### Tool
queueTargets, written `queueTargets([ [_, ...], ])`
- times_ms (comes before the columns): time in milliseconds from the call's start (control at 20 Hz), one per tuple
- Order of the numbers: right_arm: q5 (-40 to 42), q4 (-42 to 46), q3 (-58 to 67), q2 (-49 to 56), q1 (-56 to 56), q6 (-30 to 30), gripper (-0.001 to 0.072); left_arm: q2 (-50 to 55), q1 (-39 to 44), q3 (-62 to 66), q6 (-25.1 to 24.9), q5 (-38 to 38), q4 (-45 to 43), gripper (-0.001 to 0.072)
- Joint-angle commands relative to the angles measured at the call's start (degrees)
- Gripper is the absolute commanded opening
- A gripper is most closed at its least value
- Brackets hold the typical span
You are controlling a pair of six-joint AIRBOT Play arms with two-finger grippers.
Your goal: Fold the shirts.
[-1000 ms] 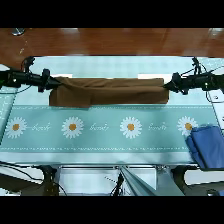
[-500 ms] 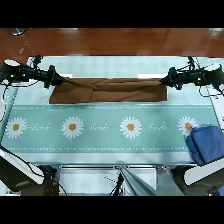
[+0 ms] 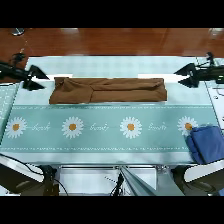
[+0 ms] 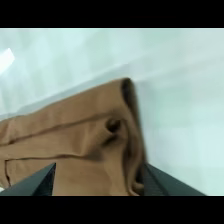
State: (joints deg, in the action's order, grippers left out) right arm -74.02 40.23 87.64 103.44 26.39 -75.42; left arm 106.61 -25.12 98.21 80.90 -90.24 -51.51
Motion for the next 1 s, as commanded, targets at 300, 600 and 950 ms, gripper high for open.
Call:
queueTargets([
  [300, 5.2, 4.8, -9.3, 1.2, -2.3, -0.4, 0.0617, -39.9, 0.1, -42.1, -16.4, 33.3, 8.3, 0.0703],
  [600, 5.6, 0.7, -9.2, 5.4, -8.0, 0.3, 0.0617, -41.2, 9.5, -45.9, -16.3, 31.9, 8.3, 0.0703],
  [950, -0.9, 2.2, -5.1, 1.6, -11.1, 0.7, 0.0026, -37.9, 19.8, -45.5, -16.2, 33.3, 10.9, 0.0114],
])
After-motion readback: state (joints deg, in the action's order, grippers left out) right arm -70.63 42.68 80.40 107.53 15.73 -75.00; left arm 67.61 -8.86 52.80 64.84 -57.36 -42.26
